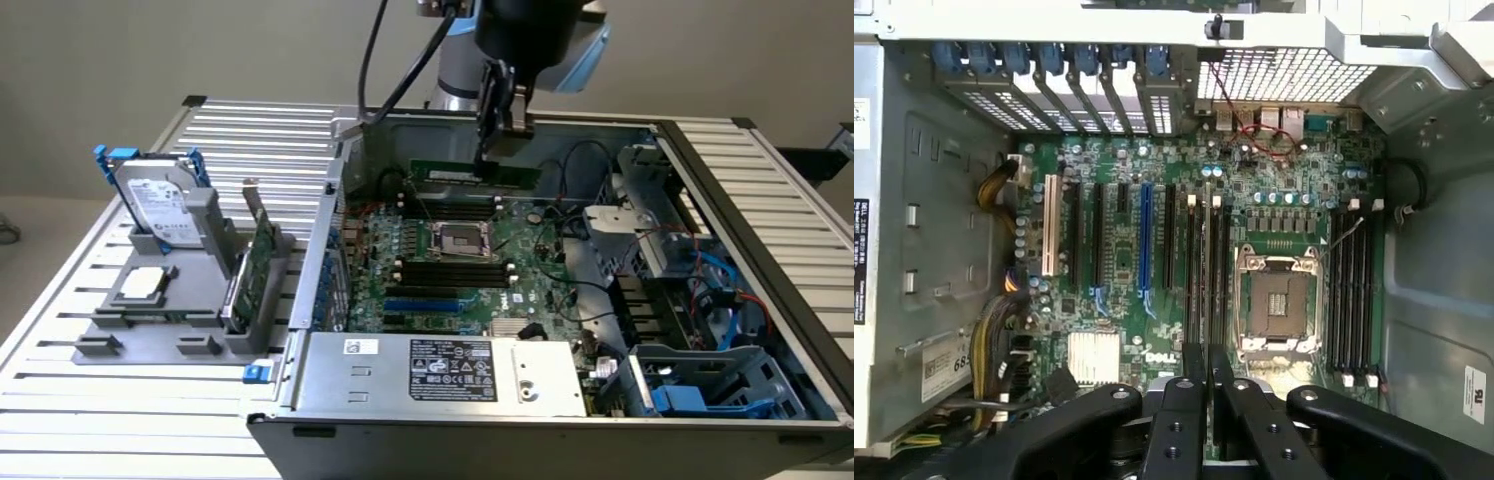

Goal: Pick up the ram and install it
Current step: 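Pick up the ram and move it above insertion slot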

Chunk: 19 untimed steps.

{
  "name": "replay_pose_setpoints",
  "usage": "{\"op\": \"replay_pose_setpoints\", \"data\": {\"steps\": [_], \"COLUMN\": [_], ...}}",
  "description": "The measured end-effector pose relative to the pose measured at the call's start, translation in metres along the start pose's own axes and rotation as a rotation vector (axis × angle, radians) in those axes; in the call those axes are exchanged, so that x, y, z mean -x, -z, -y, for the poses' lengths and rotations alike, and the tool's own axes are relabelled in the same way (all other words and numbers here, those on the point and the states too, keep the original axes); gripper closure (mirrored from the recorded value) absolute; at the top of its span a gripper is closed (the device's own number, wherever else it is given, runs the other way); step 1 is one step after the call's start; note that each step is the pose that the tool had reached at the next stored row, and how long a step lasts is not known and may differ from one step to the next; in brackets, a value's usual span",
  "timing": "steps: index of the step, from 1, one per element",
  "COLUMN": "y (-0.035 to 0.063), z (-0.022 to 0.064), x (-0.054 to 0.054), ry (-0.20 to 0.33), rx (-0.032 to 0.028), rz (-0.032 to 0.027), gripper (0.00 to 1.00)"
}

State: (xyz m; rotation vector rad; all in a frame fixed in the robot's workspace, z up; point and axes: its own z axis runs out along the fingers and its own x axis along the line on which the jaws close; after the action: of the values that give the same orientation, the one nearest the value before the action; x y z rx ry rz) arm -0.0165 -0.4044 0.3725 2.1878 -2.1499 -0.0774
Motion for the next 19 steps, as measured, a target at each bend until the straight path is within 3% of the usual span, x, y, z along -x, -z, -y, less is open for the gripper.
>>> {"op": "replay_pose_setpoints", "data": {"steps": [7,15,19], "y": [-0.0080,-0.0190,-0.0205], "z": [0.0008,-0.0019,-0.0023], "x": [0.012,0.017,0.017], "ry": [-0.002,-0.013,-0.014], "rx": [-0.0091,-0.0215,-0.0224], "rz": [-0.0028,-0.0054,-0.0053], "gripper": [0.87,0.87,0.87]}}
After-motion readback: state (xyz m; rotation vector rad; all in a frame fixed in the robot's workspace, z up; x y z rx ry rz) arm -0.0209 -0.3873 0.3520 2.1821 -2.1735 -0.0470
